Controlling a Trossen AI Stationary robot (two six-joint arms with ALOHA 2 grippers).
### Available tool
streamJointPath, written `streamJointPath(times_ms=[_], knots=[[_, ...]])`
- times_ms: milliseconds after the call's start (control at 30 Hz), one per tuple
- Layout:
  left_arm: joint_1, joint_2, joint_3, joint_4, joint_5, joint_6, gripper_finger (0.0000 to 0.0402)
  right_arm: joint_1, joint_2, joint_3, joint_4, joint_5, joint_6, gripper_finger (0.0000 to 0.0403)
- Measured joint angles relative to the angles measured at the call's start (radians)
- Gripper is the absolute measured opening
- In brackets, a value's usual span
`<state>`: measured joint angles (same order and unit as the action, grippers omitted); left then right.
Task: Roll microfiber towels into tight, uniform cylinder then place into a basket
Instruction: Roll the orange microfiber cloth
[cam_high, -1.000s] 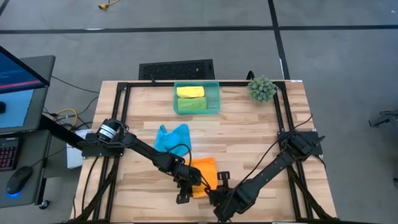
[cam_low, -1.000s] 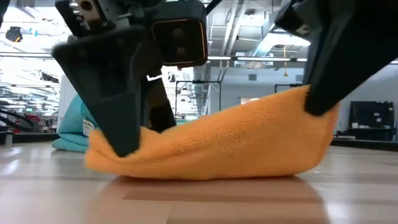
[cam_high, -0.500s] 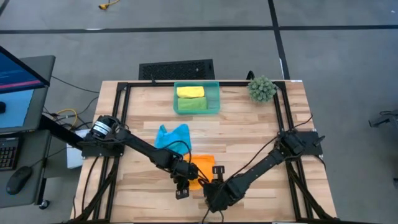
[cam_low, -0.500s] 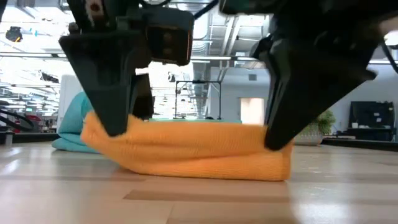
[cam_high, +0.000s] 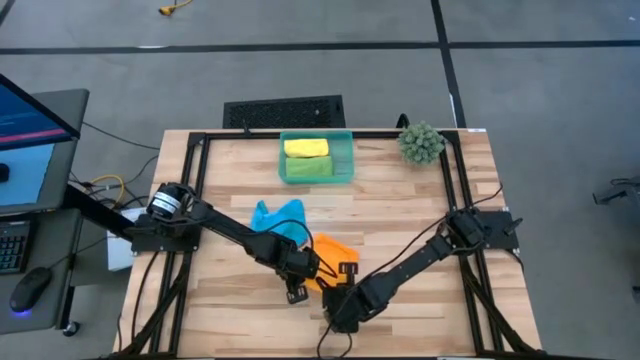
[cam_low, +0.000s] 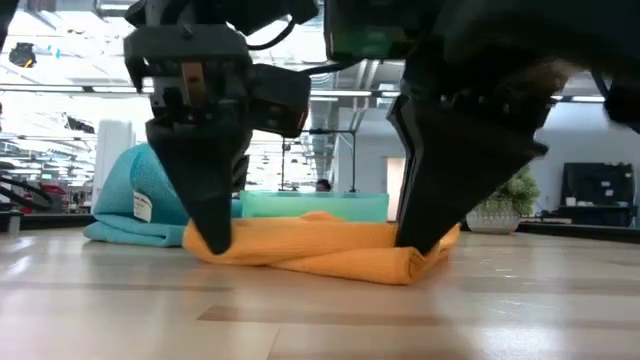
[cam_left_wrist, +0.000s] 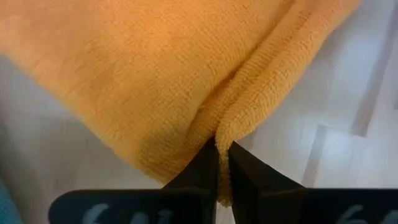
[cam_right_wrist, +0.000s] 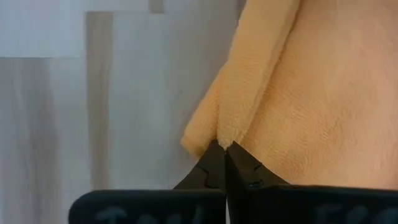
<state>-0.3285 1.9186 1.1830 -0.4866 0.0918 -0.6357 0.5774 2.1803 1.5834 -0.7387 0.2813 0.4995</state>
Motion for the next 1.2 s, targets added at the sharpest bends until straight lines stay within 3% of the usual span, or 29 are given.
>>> streamJointPath(times_ms=[333, 833, 1067, 1200], knots=[[-0.004, 0.0, 0.0, -0.011, -0.016, 0.001, 0.0053, -0.023, -0.001, -0.001, -0.015, -0.01, 0.016, 0.0004], [-0.001, -0.004, 0.0, -0.012, 0.034, 0.016, 0.0164, -0.022, -0.001, -0.002, -0.014, -0.01, 0.016, 0.0006], [-0.008, -0.025, -0.002, -0.037, 0.074, 0.069, 0.017, -0.022, 0.0, -0.002, -0.015, -0.011, 0.016, 0.0006], [-0.062, -0.079, -0.003, -0.079, -0.025, 0.086, 0.0171, -0.02, 0.0, -0.002, -0.016, -0.011, 0.016, 0.0006]])
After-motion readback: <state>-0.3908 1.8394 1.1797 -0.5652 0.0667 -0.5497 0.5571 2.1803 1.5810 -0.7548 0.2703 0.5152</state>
